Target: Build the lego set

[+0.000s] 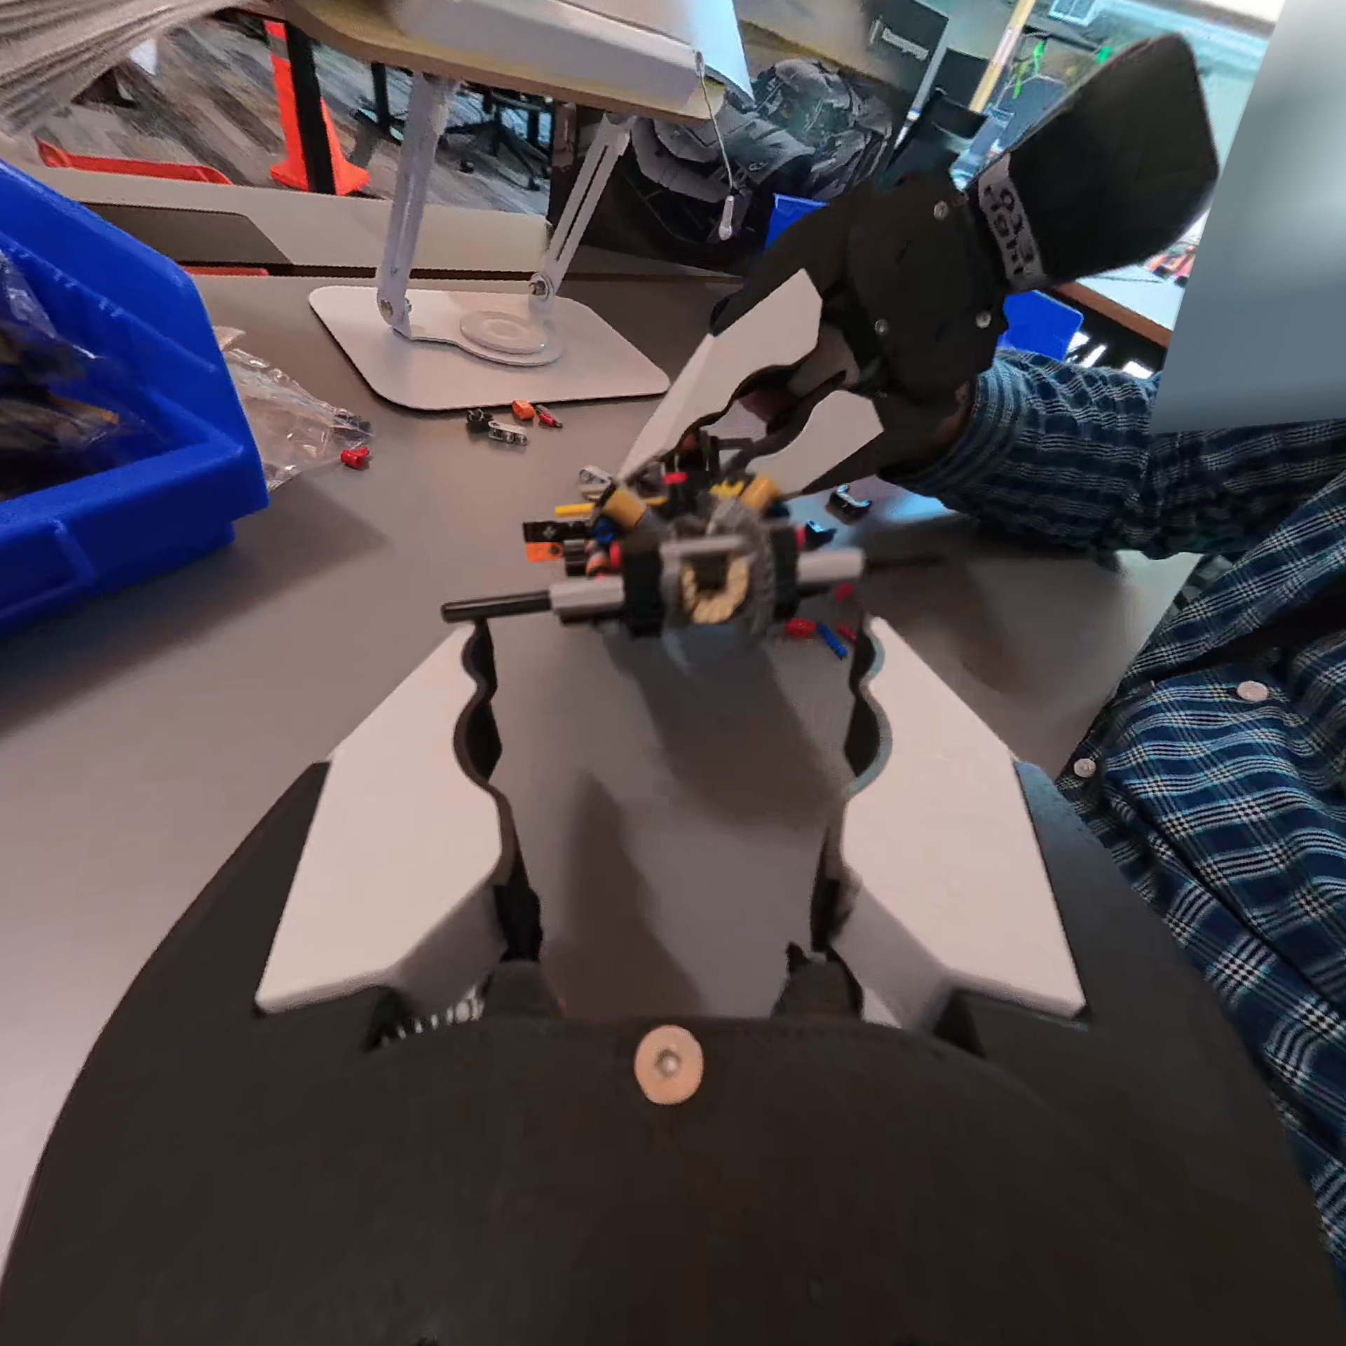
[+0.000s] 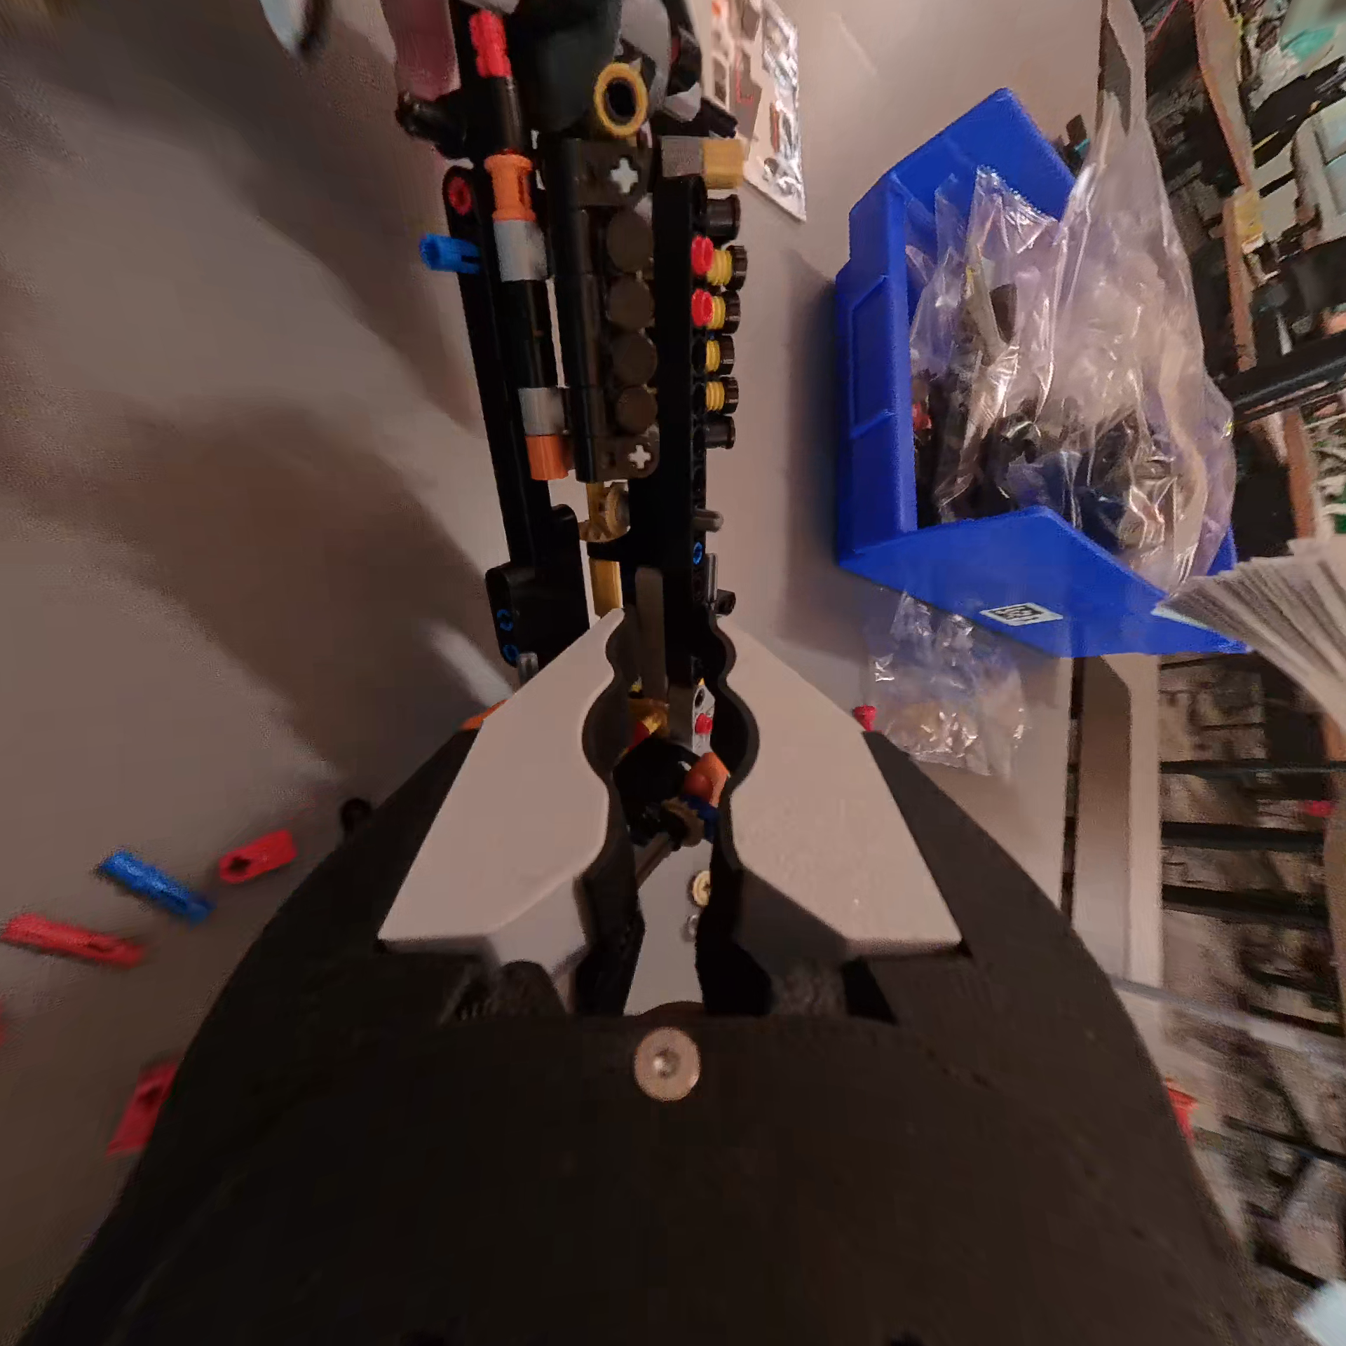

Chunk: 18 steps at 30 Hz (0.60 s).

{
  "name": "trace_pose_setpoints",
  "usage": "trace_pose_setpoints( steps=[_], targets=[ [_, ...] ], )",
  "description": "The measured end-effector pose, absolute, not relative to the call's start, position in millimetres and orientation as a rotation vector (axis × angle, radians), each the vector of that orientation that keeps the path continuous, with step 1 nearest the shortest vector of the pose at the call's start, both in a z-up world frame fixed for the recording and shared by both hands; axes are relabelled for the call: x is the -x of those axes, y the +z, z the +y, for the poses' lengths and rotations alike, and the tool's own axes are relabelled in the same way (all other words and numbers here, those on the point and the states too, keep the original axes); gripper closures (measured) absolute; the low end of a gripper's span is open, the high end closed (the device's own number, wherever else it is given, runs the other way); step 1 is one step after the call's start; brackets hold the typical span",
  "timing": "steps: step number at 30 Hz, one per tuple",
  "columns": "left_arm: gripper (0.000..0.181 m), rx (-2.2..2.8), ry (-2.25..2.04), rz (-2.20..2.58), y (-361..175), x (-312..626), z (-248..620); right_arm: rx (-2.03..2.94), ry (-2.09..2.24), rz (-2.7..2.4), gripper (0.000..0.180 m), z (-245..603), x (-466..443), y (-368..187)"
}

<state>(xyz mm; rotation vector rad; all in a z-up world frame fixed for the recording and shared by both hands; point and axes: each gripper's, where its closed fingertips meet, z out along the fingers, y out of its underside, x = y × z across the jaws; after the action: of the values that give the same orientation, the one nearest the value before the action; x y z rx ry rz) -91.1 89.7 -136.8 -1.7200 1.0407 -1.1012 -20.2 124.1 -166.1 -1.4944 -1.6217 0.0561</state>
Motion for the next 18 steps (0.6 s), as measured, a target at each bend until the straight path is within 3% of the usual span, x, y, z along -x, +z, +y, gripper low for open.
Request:
trace_pose_setpoints(
  steps=[1, 4, 18],
  targets=[
    [0.083, 1.737, -1.076, 1.048, -140, 94, 88, 1.474, 0.020, -1.639, 0.166, 126, 22, -170],
    [0.079, 1.805, -0.959, 1.085, -158, 103, 85, 1.412, -0.078, -1.670, 0.166, 130, 30, -176],
    [0.094, 2.045, -0.434, 1.249, -214, 159, 79, 1.200, -0.360, -1.743, 0.164, 131, 50, -208]
  ],
)
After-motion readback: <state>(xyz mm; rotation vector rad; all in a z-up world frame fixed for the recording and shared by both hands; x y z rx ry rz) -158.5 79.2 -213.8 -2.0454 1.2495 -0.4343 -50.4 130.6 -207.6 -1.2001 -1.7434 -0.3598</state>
